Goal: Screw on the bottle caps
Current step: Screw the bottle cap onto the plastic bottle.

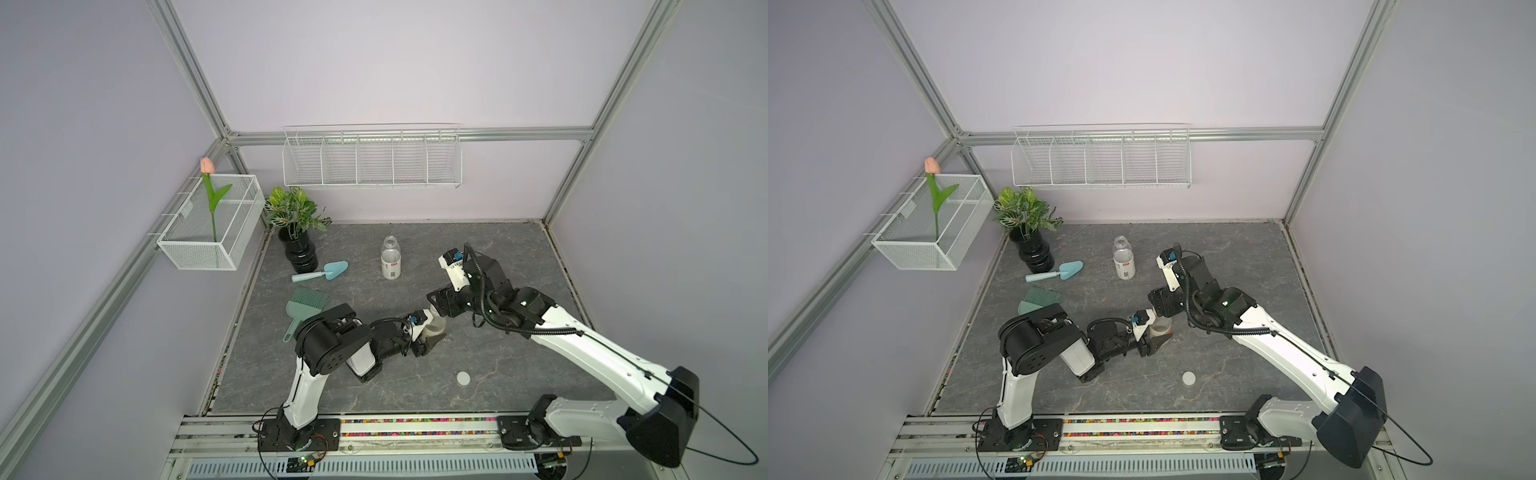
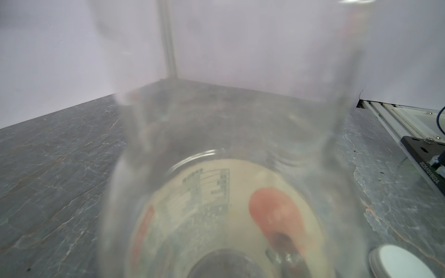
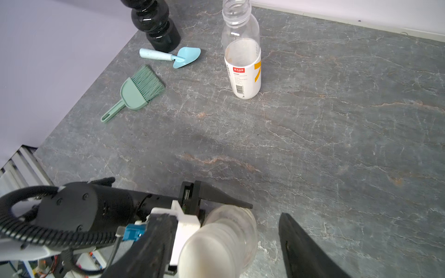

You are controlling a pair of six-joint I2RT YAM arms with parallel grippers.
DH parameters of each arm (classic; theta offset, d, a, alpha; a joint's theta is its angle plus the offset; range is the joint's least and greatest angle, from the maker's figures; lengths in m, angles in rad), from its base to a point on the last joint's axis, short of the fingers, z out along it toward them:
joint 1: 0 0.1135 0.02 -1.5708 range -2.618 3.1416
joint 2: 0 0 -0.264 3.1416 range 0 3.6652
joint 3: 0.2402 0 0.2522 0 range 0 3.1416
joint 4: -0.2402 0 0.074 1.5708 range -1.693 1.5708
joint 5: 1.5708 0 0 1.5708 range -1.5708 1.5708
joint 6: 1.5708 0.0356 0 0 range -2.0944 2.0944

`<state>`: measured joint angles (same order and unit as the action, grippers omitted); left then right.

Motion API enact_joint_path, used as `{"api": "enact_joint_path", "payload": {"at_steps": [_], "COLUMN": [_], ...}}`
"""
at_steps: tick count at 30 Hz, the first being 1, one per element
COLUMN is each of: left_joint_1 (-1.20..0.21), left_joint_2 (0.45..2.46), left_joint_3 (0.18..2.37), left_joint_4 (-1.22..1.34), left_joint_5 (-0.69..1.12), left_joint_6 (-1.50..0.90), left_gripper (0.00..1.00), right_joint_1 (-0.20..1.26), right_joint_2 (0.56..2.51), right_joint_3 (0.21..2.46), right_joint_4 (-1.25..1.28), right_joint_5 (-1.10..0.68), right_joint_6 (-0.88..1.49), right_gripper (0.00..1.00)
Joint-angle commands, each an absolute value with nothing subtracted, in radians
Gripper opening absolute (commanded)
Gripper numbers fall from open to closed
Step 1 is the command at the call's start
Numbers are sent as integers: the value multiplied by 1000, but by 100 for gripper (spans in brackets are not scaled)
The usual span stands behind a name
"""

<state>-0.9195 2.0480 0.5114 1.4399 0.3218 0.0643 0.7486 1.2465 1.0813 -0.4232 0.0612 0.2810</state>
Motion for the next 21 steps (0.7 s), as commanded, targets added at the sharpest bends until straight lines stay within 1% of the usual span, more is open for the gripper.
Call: {"api": "enact_joint_path", "payload": {"at_steps": [1, 6, 12, 21], "left_joint_1": [-927, -928, -929, -928], "left_joint_2": [2072, 2079, 2078, 2079], "left_joint_3": [485, 483, 479, 478], "left_joint_4": [1382, 1397, 1400, 1404], "left_joint_5": [331, 332, 327, 328], "left_joint_6": [75, 70, 72, 72], "left_gripper": [67, 67, 67, 67], "right_joint_1": [748, 731, 719, 707], "right_joint_2": [1227, 1241, 1286, 1298], "right_joint_3": [1048, 1002, 954, 827], "right_joint_4": [-248, -145, -85, -17], "right_joint_5": [111, 156, 150, 150], "right_joint_6": [329, 344, 348, 366], "right_gripper": [76, 79, 79, 78]}}
